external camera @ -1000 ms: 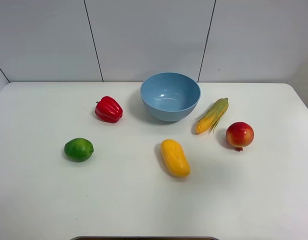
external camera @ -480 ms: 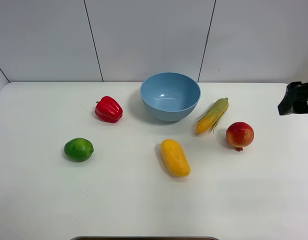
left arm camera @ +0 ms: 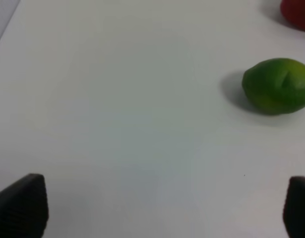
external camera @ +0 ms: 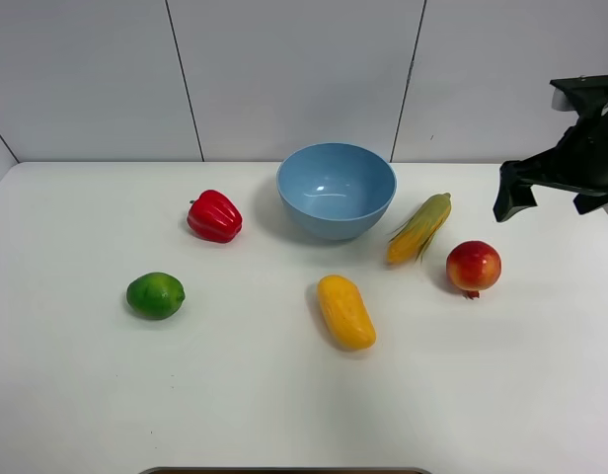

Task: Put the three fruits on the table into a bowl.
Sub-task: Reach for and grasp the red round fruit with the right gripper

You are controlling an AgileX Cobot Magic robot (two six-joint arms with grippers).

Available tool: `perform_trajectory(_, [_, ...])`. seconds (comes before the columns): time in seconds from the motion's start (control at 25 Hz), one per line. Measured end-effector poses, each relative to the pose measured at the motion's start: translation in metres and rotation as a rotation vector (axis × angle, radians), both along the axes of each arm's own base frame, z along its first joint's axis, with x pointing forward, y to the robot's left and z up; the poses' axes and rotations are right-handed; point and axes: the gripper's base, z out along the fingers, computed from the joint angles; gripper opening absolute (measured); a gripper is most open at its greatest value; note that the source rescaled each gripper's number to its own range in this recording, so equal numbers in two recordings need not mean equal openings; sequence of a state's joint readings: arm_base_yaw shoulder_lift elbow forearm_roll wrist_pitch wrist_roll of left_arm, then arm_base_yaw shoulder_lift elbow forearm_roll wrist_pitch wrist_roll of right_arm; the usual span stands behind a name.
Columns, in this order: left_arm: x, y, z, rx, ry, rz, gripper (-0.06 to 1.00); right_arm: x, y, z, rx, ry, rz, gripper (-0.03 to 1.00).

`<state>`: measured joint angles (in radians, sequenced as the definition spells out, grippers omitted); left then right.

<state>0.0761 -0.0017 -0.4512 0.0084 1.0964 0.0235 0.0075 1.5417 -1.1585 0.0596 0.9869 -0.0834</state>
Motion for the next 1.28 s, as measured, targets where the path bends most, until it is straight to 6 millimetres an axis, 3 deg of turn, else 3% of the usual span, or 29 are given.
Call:
perform_trajectory(0.4, [0.0, 0.0, 0.0, 0.001, 0.0, -0.001, 0.79, 0.032, 0.006, -0.051, 0.059, 0.107, 0.013, 1.0])
perform_trajectory(1.28, [0.0, 0.0, 0.0, 0.001, 0.0, -0.001, 0.79, 0.054, 0.007, -0.133, 0.067, 0.24, 0.024, 1.0])
